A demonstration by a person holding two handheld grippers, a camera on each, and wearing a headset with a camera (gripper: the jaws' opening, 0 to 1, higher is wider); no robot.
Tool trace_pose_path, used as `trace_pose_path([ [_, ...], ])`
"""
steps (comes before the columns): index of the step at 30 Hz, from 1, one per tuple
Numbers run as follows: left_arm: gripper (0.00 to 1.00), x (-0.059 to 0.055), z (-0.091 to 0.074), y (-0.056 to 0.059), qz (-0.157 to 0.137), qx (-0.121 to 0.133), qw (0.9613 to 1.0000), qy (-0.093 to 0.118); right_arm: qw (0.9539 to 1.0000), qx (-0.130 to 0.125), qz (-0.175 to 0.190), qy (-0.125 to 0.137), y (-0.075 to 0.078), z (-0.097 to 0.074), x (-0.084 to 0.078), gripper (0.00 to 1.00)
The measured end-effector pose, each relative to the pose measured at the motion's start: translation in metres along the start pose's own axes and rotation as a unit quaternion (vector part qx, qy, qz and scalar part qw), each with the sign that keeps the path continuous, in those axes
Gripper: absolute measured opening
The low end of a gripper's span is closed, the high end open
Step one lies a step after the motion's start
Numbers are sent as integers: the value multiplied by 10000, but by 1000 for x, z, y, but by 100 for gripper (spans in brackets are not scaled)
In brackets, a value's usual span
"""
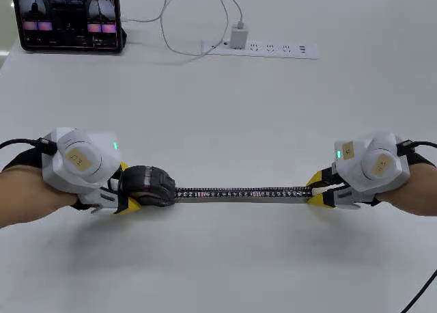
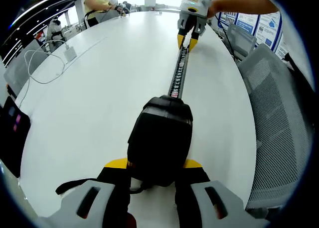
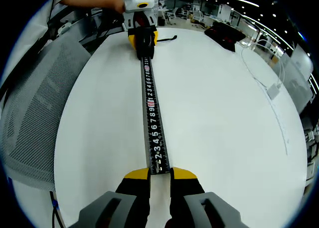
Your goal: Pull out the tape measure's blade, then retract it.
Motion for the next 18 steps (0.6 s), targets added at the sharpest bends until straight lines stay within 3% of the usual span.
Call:
trace_pose_path([
  [10, 30, 1, 1, -1, -56, 25, 10000, -17, 10000, 7, -62, -59, 0, 0, -1, 11],
  [14, 33, 4, 2, 0, -253, -20, 9997, 68, 9998, 56, 191, 28, -2, -1, 1, 17],
  [18, 37, 4, 5, 2, -176, -31, 9998, 5, 9997, 25, 239, 31, 1, -1, 1, 20],
])
Point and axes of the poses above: the centre of the closed fingertips' face, and the gripper's own axes: z roughly forward along the fingers, y roughly to its right, x roughly out of its top, the point moved 3 cm from there along -z, roughly backward along the fingers, and after that the axes turned 8 degrees about z, right-handed, at the moved point
